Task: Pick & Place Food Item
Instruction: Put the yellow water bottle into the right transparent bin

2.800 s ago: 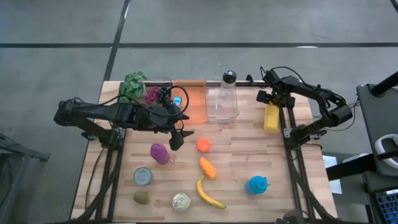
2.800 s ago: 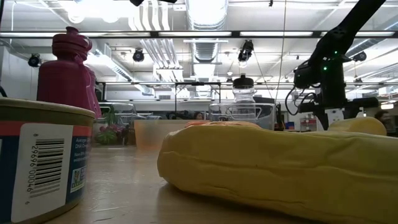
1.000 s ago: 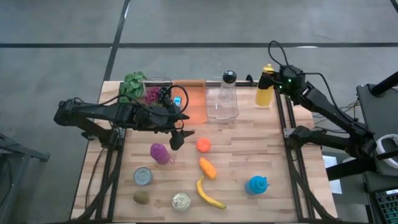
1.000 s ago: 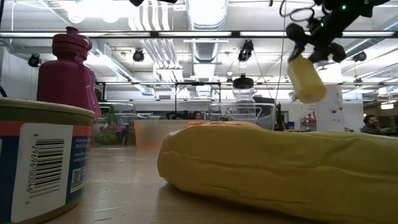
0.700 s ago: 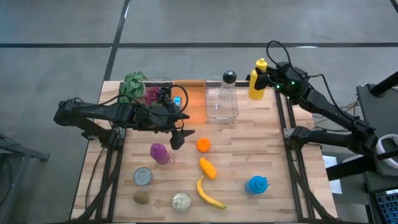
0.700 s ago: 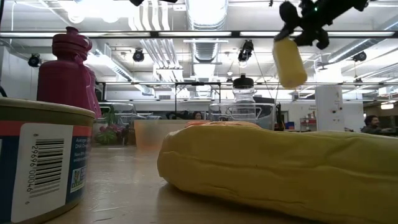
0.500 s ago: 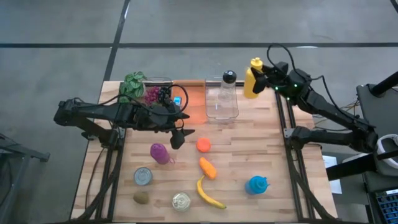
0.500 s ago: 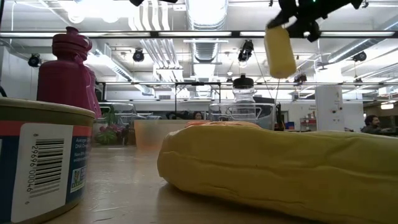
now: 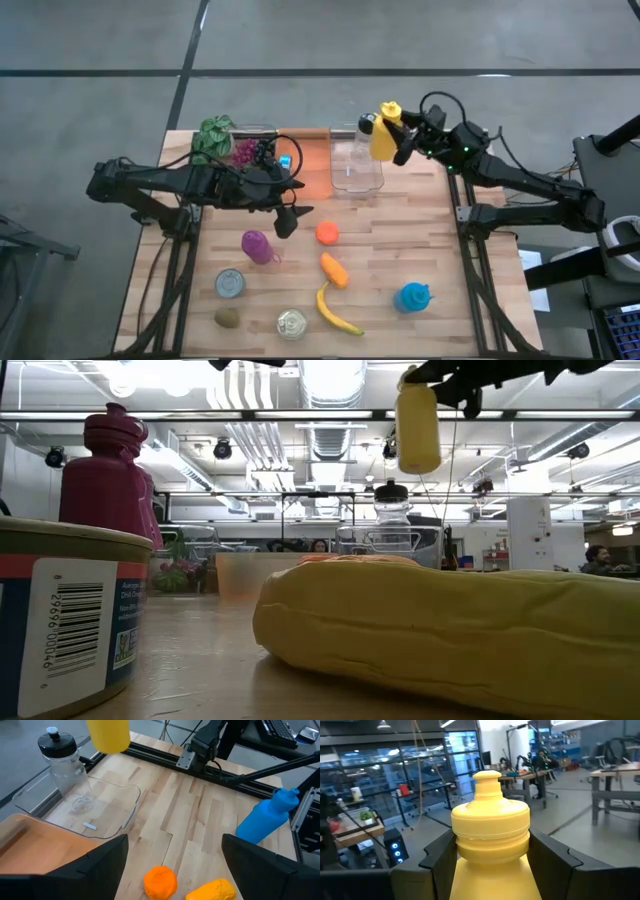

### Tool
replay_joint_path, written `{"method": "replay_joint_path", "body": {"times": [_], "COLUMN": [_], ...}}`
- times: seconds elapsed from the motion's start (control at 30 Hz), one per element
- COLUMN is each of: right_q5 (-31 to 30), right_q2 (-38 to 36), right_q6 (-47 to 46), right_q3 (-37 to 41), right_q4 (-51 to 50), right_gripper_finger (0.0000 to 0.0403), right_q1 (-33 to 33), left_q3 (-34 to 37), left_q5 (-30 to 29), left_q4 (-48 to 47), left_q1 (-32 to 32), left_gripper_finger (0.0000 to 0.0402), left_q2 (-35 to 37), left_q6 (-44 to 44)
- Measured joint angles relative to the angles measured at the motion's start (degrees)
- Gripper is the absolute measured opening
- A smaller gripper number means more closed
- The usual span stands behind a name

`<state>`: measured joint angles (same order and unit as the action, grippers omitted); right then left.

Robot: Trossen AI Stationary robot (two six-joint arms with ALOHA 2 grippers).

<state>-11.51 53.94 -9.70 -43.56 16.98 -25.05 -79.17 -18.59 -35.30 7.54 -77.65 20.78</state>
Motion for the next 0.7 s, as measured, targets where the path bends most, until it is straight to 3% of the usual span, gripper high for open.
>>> {"method": "replay_joint_path", "body": {"times": [0.2, 0.4, 0.7], "right_q5": [0.00, 0.14, 19.49], "right_q2": [2.73, 4.83, 5.65], "right_q6": [3.71, 1.44, -0.78], "right_q3": [2.48, 7.17, 6.21], "right_q4": [5.98, 16.29, 16.44], "right_gripper_finger": [0.0201, 0.0201, 0.0201], "right_q1": [3.58, 4.93, 5.40], "left_q3": [-0.01, -0.01, -0.01], "left_q5": [-0.04, -0.03, -1.89], "left_q4": [-0.01, -0.01, 3.27], "left_q1": [-0.14, -0.35, -1.73], "left_gripper_finger": [0.0337, 0.0334, 0.0322], "left_q2": [-0.02, 0.00, -0.02], "left_q6": [0.00, 0.02, -3.40]}}
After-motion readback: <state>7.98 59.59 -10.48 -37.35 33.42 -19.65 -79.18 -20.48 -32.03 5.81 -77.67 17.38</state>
